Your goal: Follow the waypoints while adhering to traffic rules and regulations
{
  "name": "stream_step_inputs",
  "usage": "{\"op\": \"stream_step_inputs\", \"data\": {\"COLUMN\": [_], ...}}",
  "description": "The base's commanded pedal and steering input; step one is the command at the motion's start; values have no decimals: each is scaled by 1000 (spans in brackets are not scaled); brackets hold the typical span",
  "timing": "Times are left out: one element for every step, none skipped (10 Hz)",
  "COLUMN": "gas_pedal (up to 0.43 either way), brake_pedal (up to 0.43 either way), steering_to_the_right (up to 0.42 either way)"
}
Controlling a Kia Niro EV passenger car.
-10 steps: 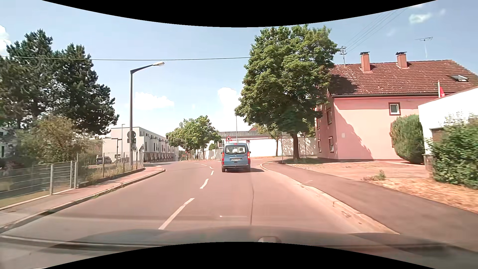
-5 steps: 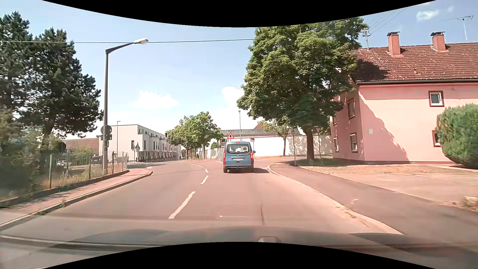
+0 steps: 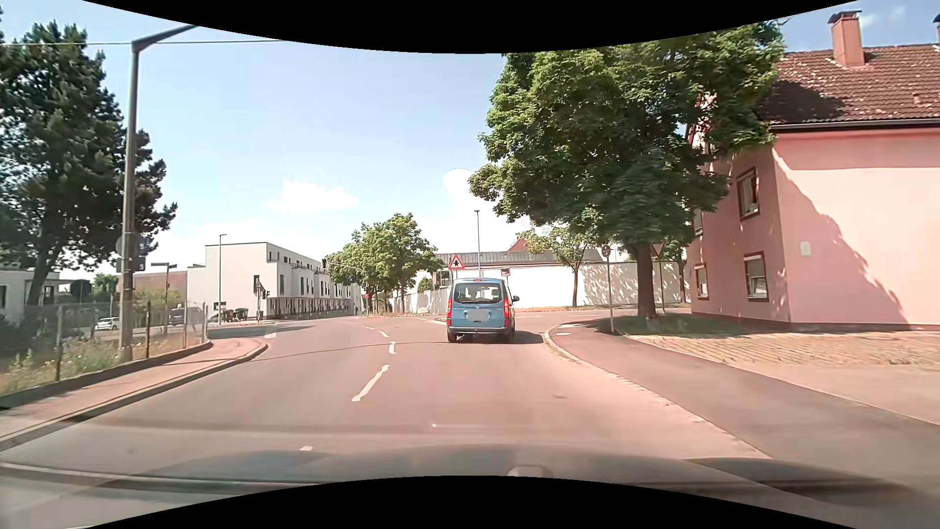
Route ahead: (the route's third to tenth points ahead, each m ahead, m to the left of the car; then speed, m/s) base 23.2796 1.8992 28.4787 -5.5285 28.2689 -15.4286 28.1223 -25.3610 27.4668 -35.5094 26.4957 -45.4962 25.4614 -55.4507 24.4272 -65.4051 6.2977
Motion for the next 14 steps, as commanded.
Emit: {"op": "stream_step_inputs", "data": {"gas_pedal": [0, 28, 59, 59, 59, 59, 47, 39, 39, 39, 39, 79, 98, 87], "brake_pedal": [0, 0, 0, 0, 0, 0, 0, 0, 0, 0, 0, 0, 0, 0], "steering_to_the_right": [-26, -26, -26, -25, -24, -24, -21, -19, -18, -18, -18, -15, -10, -10]}}
